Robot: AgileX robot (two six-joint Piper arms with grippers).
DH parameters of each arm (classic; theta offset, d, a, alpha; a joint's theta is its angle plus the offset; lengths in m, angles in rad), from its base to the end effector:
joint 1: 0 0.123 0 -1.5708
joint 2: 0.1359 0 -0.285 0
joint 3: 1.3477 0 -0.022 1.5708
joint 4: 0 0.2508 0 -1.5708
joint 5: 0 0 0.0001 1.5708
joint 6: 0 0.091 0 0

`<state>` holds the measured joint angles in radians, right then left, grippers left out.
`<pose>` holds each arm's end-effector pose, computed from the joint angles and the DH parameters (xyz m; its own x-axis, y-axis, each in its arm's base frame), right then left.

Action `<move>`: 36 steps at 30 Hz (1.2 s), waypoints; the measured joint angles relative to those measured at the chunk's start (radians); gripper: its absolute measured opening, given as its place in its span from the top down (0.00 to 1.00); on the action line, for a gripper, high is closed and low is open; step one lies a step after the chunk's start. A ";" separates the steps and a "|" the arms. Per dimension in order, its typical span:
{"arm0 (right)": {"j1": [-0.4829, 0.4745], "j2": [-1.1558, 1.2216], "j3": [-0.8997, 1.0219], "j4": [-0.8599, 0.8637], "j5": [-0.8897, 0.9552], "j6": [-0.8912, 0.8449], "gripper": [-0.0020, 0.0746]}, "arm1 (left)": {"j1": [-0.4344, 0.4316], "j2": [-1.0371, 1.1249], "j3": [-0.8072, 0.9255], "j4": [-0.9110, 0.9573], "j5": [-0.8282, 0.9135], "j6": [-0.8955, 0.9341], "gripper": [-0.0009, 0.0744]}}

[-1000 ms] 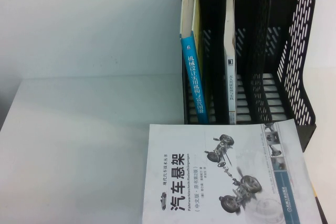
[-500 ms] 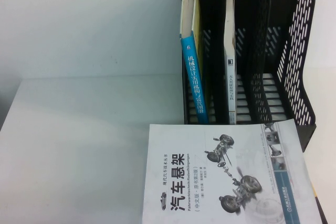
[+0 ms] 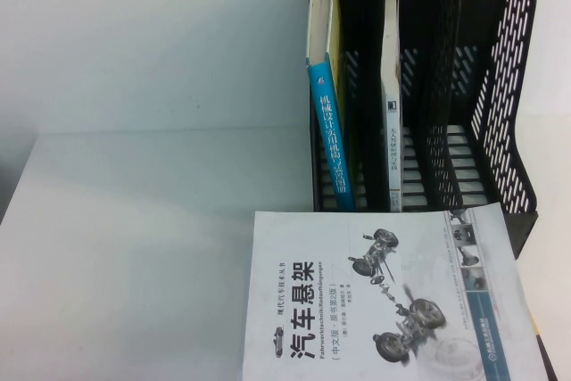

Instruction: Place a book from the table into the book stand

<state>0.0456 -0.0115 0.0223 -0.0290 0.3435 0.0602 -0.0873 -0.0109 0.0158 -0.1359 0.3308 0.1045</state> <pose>0.0533 0.0015 0.1753 -0.2646 0.0208 -0.9641 -0.0275 0.9992 0.0291 0.0530 -0.0087 0.1789 -0.2453 -0.0027 -0.9694 0.1237 0.9917 -0.0341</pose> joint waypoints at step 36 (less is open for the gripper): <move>0.000 0.000 0.000 -0.022 0.000 0.000 0.98 | 0.000 0.000 0.000 0.000 0.000 0.001 0.99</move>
